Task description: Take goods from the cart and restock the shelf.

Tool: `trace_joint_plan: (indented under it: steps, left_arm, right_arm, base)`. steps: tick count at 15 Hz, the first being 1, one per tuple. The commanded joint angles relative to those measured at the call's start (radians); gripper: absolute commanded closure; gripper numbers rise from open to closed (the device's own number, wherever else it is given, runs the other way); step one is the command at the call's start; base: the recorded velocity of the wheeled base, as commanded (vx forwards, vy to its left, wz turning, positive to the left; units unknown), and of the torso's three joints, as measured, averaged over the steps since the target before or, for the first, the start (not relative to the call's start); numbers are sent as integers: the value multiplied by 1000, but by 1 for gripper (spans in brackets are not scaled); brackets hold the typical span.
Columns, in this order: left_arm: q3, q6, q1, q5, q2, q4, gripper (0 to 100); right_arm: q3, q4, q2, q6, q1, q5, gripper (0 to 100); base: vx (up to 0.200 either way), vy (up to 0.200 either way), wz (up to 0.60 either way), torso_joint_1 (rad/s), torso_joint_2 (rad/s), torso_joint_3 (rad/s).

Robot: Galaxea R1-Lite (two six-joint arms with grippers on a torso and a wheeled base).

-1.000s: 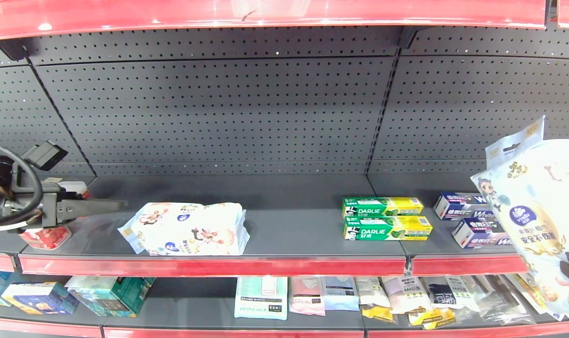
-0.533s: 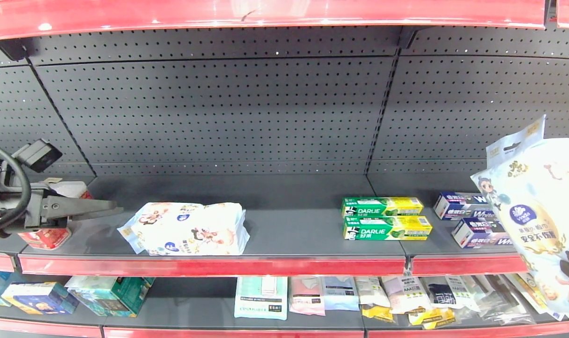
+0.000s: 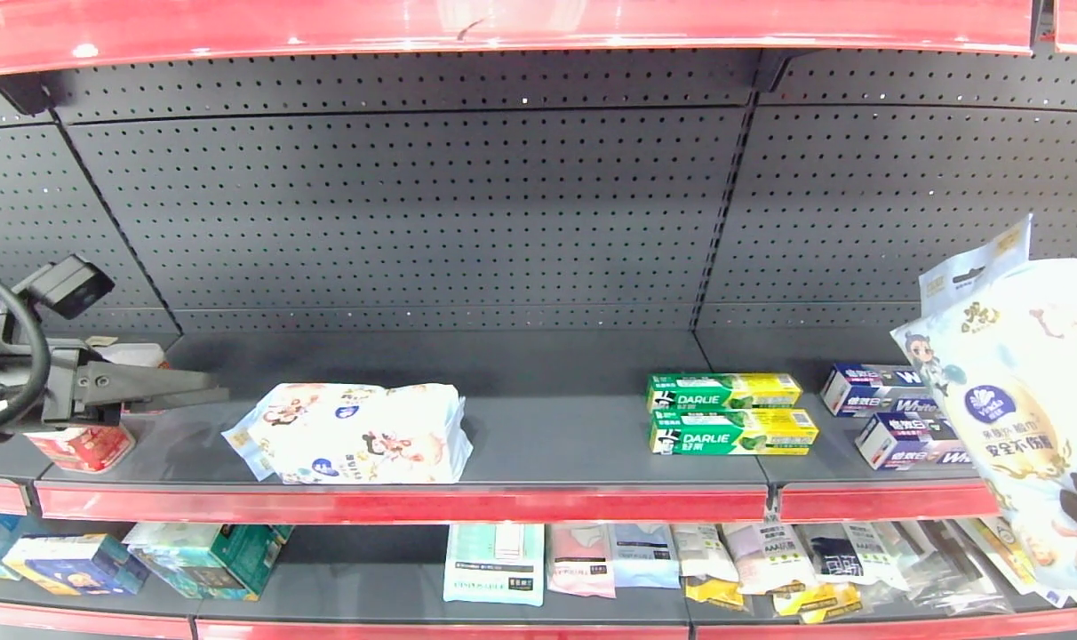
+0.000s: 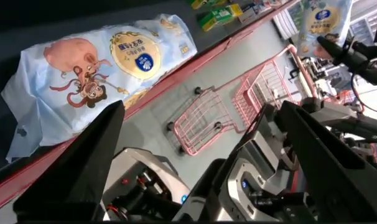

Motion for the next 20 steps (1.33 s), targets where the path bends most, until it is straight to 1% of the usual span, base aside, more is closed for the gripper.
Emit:
trace_joint_plan:
  steps: [1, 2, 3, 4, 5, 6, 7, 8, 9, 11, 12, 13, 14, 15, 16, 17, 18, 19, 20]
  left_arm:
    - [-65, -37, -1, 3, -1, -14, 0]
    - [-72, -35, -1, 4, -1, -46, 0]
    - [-62, -31, -2, 4, -3, -103, 0]
    - [-57, -23, -5, 7, -1, -132, 0]
    - [-56, -21, -11, 12, -3, -134, 0]
    - [-60, -18, -14, 35, -12, -135, 0]
    - [-72, -17, -14, 89, -21, -145, 0]
    - [-82, 17, -13, 148, -22, -180, 0]
    - [-68, 39, -8, 178, -26, -226, 0]
    - [-28, 40, -10, 187, -44, -281, 0]
    - [-3, 39, -10, 190, -49, -326, 0]
    - [26, 19, -10, 199, -49, -382, 0]
    - [50, -24, -11, 233, -49, -425, 0]
    - [99, -90, -11, 308, -47, -525, 0]
    - [153, -115, -11, 345, -41, -619, 0]
    - [205, -129, -11, 363, -36, -703, 0]
    - [260, -156, -11, 403, -36, -793, 0]
    - [274, -173, -13, 434, -36, -830, 0]
    - [294, -230, -13, 514, -33, -912, 0]
  right_arm:
    - [-5, 0, -1, 1, 0, -1, 100]
    - [-5, 0, -1, 1, 0, 1, 100]
    - [-5, 0, -1, 1, 0, 1, 100]
    - [-5, 0, -1, 3, 0, 1, 100]
    - [-4, 0, -2, 3, 0, 1, 100]
    - [-4, 0, -2, 4, 0, 1, 100]
    - [-2, 0, -4, 4, 0, 1, 100]
    - [-2, 0, -5, 4, -2, 1, 100]
    - [-2, 0, -5, 6, -2, 1, 100]
    - [-2, 0, -8, 23, -2, 1, 100]
    - [-1, 0, -10, 24, -2, 1, 100]
    - [1, 0, -10, 24, -2, 1, 100]
    - [1, 0, -8, 24, -2, 1, 100]
    - [2, 0, -8, 24, -2, 1, 100]
    - [2, 0, -8, 24, -2, 1, 100]
    - [2, 0, -8, 24, -2, 1, 100]
    - [1, 0, -11, 24, -2, 1, 100]
    - [-1, 0, -11, 24, -2, 1, 100]
    - [-4, 0, -11, 24, -2, 1, 100]
  base:
    - [0, 0, 0, 0, 0, 0]
    - [0, 0, 0, 0, 0, 0]
    - [0, 0, 0, 0, 0, 0]
    - [0, 0, 0, 0, 0, 0]
    - [0, 0, 0, 0, 0, 0]
    - [0, 0, 0, 0, 0, 0]
    - [0, 0, 0, 0, 0, 0]
    - [0, 0, 0, 0, 0, 0]
    - [0, 0, 0, 0, 0, 0]
    - [0, 0, 0, 0, 0, 0]
    - [0, 0, 0, 0, 0, 0]
    - [0, 0, 0, 0, 0, 0]
    - [0, 0, 0, 0, 0, 0]
    - [0, 0, 0, 0, 0, 0]
    - [0, 0, 0, 0, 0, 0]
    - [0, 0, 0, 0, 0, 0]
    - [0, 0, 0, 0, 0, 0]
    - [0, 0, 0, 0, 0, 0]
    - [0, 0, 0, 0, 0, 0]
